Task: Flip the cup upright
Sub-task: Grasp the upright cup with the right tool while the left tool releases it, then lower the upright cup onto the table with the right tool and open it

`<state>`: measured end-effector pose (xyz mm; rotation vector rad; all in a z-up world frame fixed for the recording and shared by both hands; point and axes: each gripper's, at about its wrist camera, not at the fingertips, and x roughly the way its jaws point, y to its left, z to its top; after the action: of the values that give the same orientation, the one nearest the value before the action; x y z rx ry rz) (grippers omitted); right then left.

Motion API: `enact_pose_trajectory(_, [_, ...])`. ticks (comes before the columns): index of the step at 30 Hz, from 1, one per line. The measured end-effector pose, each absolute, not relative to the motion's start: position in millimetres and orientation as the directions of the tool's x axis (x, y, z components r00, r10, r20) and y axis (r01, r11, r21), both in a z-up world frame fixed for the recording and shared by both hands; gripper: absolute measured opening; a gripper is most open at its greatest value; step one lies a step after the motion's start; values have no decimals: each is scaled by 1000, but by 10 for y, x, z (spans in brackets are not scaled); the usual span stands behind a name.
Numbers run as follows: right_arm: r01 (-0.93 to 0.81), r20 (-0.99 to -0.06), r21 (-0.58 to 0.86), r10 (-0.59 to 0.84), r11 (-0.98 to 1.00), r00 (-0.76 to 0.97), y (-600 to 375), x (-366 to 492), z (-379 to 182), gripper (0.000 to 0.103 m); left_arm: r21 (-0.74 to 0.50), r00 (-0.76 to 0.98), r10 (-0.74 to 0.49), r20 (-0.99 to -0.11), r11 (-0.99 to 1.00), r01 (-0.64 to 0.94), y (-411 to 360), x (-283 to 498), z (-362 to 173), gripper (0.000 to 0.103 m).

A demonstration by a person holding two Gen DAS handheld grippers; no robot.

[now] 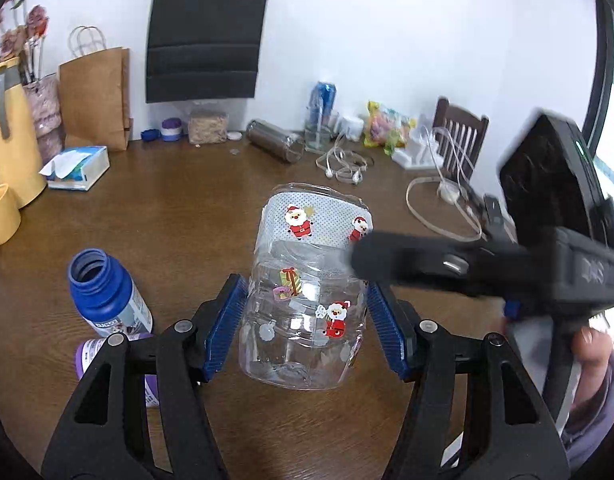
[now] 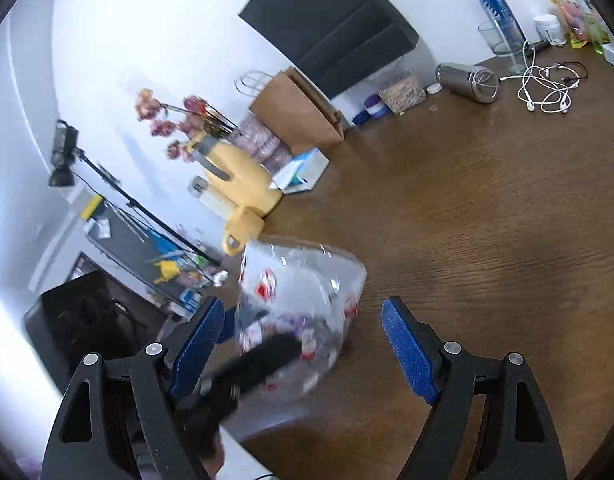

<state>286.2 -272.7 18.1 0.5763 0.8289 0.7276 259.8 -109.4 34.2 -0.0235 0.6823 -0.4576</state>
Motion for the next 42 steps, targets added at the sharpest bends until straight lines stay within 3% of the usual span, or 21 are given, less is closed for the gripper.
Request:
enact_pose_trajectory(2, [-345,-424,737,795,581,434,-2701,2950,89,85,-150,683,-412,-602,899,410,-1122,2595,305,58])
enact_pose_trajectory(5, [-321,-404,778,821,540,404,-2679,3067,-37,76,-133,687,-419,-593,893,430,-1134,2596,259,59])
enact_pose_trajectory(10, [-329,-442,749,804,575,398,-2643,3149,-49,70,-149,673,-423,-607,892,426,-1112,2696,182,60])
enact_pose_trajectory(12, [-345,-483,687,756,640,441,-2608,3161,4,69,-138,675,-419,-607,892,430,-1117,2733,151,61])
enact_pose_trajectory(14, [-381,-534,573,683,726,498,-2538,3155,97,69,-121,669,-400,-626,898,424,-1138,2797,106,72])
enact_pose_trajectory(18, [-426,-602,286,507,858,617,-2313,3108,217,69,-114,662,-357,-659,917,382,-1088,2901,74,82])
enact_pose_trajectory(22, [-479,-584,238,518,845,625,-2217,2927,214,69,-35,690,-276,-669,939,342,-868,2713,130,93])
enact_pose_trajectory(27, [-540,-561,201,548,818,621,-2139,2390,86,70,-83,640,-346,-686,911,403,-406,2347,143,102])
enact_pose_trajectory(31, [-588,-546,104,540,802,641,-1964,1968,-21,71,-74,648,-347,-678,909,410,-67,2044,107,103])
enact_pose_trajectory(42, [-641,-592,91,559,763,581,-1613,1616,-369,74,-155,644,-256,-721,965,211,248,1961,-289,103])
